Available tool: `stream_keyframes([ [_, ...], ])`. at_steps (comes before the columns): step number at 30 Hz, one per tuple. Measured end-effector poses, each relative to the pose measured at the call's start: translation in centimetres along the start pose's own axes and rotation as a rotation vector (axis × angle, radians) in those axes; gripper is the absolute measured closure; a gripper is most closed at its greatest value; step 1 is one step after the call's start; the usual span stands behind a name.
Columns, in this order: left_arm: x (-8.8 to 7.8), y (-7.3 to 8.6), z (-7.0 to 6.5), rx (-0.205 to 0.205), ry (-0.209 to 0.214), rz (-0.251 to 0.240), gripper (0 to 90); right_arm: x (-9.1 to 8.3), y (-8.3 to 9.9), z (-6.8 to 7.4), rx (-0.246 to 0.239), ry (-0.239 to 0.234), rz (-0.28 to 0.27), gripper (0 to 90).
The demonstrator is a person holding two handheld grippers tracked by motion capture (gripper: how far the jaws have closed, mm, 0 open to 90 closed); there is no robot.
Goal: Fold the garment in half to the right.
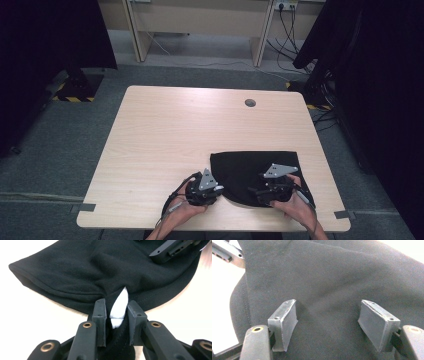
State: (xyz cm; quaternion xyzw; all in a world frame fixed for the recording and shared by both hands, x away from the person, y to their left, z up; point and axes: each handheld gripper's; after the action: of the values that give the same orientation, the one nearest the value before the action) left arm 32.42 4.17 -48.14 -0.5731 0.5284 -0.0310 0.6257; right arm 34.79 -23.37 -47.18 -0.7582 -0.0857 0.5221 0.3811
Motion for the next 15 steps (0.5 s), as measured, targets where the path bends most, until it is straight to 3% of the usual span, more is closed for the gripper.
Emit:
stream_keyframes([
  [12, 0.1, 0.2, -1.0, 0.000, 0.009, 0.000, 70.5, -1.0, 0.8, -0.4, 0.013, -0.022, 0.018, 31.1],
  [15, 0.1, 0.2, -0.8, -0.010, 0.016, 0.003, 70.7, -1.5, 0.4, -0.6, 0.025, 0.010, 0.008, 31.3],
])
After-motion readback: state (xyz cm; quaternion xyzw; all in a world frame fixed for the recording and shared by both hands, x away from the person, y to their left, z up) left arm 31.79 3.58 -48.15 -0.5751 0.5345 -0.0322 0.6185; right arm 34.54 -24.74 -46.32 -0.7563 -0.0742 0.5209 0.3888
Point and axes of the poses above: each handheld gripper's, and its own axes: x roughly forward along the jaws, y roughly out of its underside, z roughly to its left, and after that the axes turned 15 degrees about -x, right-handed
